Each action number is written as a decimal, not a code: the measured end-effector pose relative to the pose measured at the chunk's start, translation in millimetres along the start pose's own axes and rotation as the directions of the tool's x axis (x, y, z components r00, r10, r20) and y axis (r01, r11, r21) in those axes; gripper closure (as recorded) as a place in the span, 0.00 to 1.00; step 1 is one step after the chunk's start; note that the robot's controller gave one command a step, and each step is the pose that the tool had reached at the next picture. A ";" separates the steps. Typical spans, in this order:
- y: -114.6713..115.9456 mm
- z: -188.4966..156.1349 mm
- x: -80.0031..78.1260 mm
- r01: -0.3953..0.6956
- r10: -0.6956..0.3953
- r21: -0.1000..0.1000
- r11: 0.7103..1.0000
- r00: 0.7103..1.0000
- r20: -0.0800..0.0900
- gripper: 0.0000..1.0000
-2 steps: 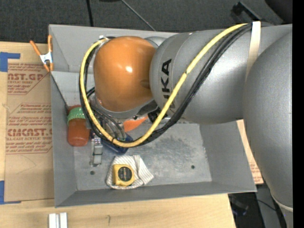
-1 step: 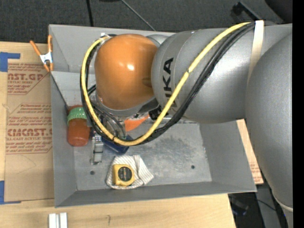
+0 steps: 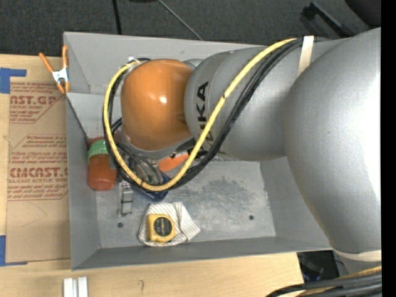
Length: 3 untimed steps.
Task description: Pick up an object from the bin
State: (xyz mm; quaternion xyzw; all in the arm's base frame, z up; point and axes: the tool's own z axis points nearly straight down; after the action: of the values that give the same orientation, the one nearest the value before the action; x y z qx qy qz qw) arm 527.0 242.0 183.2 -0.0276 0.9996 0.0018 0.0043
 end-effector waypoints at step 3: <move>-110.1 107.4 -54.9 -0.062 0.062 0.002 0.998 0.998 -0.007 1.00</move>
Offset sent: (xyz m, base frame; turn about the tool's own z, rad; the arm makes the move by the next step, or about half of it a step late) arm 0.0488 -0.0557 -0.1132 -0.0454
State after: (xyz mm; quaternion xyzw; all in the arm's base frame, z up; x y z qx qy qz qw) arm 588.9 135.5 75.9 0.0033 1.0000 0.0009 0.0007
